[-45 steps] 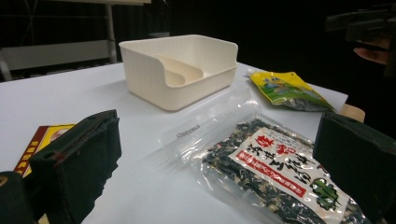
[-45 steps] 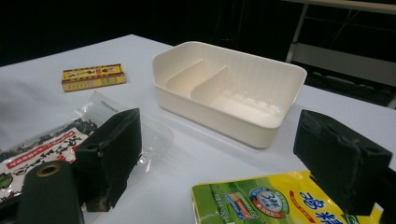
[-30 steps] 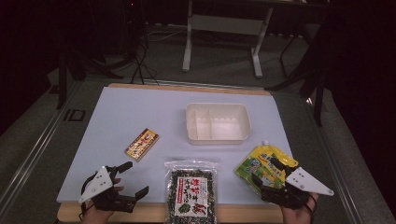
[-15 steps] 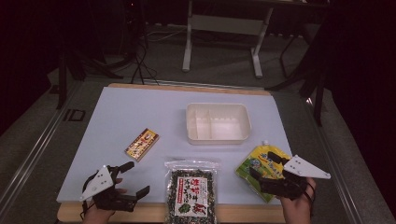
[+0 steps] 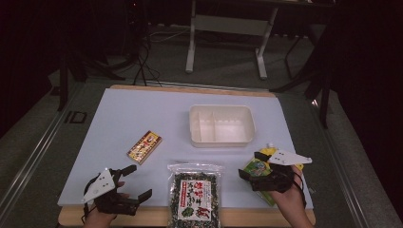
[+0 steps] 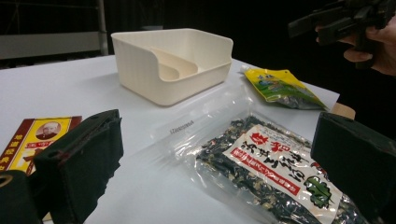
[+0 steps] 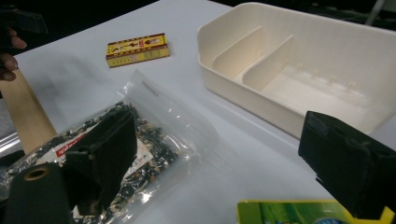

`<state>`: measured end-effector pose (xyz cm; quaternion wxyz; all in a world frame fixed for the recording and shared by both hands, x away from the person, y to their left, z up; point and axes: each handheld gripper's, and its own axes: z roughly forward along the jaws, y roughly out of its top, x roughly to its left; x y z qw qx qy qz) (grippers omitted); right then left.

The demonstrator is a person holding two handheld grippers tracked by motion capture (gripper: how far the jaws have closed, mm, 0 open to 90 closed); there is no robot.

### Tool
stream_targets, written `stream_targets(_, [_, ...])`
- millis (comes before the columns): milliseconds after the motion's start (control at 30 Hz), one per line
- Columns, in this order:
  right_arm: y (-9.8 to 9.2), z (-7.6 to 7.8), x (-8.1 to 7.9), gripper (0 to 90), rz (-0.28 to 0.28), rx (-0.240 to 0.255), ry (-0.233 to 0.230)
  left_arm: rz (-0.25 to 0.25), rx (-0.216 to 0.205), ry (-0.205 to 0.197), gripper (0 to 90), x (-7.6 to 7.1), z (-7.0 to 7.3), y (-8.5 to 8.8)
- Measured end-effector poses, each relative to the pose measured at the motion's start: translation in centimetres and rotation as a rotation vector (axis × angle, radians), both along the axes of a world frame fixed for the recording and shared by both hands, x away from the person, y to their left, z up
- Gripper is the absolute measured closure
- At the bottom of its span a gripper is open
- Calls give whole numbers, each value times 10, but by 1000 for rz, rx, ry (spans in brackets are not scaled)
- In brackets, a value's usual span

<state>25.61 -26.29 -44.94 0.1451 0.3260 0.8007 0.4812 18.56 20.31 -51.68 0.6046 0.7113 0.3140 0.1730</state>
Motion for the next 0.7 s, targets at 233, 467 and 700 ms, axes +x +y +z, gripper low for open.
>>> stream_targets(233, [12, -10, 12, 103, 38, 15, 60, -3, -5, -1, 25, 0, 0, -1])
stream_targets(467, [22, -15, 20, 135, 53, 7, 104, -4, -11, 4, 25, -1, 0, 0])
stream_targets(700, [37, -25, 31, 137, 75, 0, 155, -11, -6, 7, 25, -1, 0, -1])
